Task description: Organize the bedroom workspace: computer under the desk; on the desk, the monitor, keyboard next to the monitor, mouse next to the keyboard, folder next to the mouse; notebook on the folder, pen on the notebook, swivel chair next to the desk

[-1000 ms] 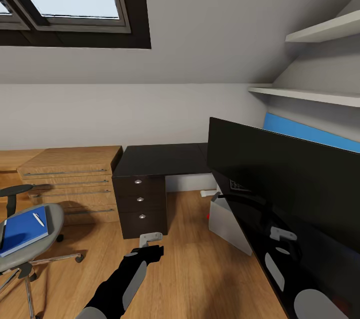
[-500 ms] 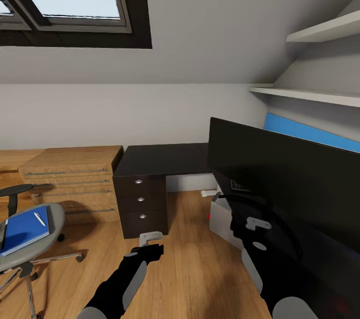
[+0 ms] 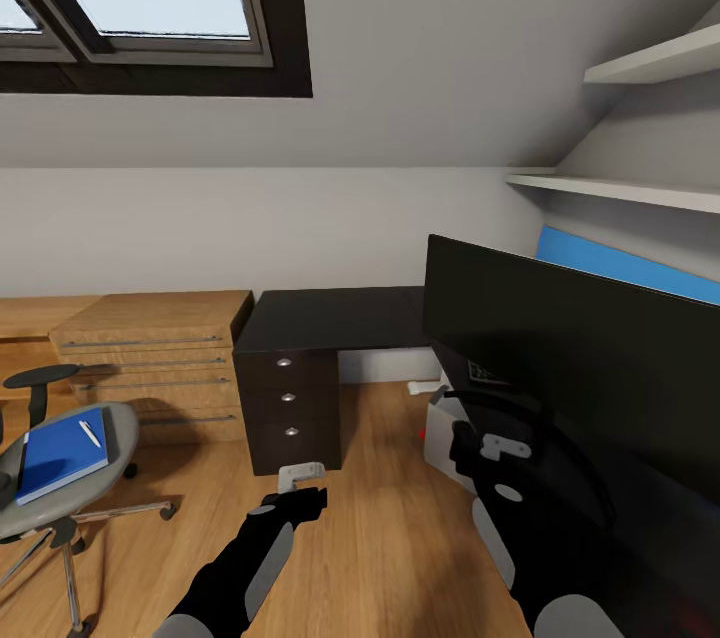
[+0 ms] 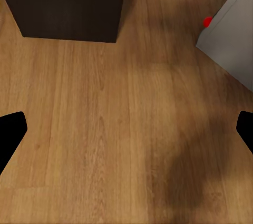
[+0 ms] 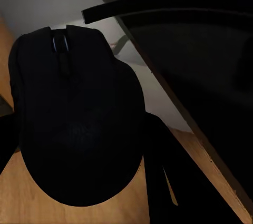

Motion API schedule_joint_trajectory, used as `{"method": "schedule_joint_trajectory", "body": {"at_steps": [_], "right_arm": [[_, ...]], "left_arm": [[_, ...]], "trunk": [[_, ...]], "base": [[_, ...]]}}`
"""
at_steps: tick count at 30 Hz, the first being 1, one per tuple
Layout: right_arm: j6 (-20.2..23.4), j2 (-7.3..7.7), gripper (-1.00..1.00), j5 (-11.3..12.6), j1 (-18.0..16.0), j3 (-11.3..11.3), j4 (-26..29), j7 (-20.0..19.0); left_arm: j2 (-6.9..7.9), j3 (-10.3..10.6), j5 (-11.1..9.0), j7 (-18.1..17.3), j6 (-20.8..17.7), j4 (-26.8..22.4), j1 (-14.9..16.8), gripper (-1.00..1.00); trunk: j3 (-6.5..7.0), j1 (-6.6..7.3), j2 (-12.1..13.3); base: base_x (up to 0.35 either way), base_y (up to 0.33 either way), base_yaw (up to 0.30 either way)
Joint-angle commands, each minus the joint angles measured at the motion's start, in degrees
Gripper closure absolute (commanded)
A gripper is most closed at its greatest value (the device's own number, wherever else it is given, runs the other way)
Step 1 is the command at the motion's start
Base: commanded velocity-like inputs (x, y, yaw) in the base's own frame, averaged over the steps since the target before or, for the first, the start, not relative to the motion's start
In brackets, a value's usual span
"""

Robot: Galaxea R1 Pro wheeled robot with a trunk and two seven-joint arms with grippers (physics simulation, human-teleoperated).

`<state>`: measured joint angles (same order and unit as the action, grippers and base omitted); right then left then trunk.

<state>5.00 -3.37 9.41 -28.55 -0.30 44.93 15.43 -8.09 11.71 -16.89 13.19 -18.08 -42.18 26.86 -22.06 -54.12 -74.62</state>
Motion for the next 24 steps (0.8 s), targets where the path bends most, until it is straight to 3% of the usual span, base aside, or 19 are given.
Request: {"method": "schedule_joint_trajectory", "body": {"at_steps": [1, 9, 21, 22, 24], "right_arm": [[0.24, -0.04, 1.00, 0.45, -0.02, 0.39, 0.15, 0.29], [0.27, -0.06, 1.00, 0.53, -0.01, 1.26, 0.34, 0.39], [0.14, -0.15, 1.00, 0.41, 0.28, 3.28, 0.38, 0.39], [0.31, -0.12, 1.00, 0.13, 2.18, 3.66, 4.88, 0.39], [0.44, -0.14, 1.00, 0.06, 5.55, 3.70, 9.73, 0.41]], "left_arm": [[0.03, 0.25, -0.60, 0.53, -0.20, -0.10, 0.03, -1.00], [0.06, 0.25, -0.59, 0.52, -0.20, -0.04, 0.03, -1.00], [0.26, 0.24, -0.52, 0.38, 0.83, -0.07, 0.03, -1.00], [0.30, 0.25, -0.52, 0.38, 6.38, -1.81, -1.08, -1.00], [0.43, 0.25, -0.52, 0.41, 6.79, -6.60, -3.50, -1.00]], "trunk": [[-0.07, 0.00, -0.04], [-0.07, 0.00, -0.04], [-0.07, 0.00, -0.04], [-0.07, 0.00, -0.04], [-0.07, 0.00, -0.04]], "base": [[0.000, 0.000, 0.000], [-0.080, 0.190, 0.168], [0.235, 0.245, 0.073], [0.297, 0.199, 0.000], [0.298, 0.198, 0.000]]}}
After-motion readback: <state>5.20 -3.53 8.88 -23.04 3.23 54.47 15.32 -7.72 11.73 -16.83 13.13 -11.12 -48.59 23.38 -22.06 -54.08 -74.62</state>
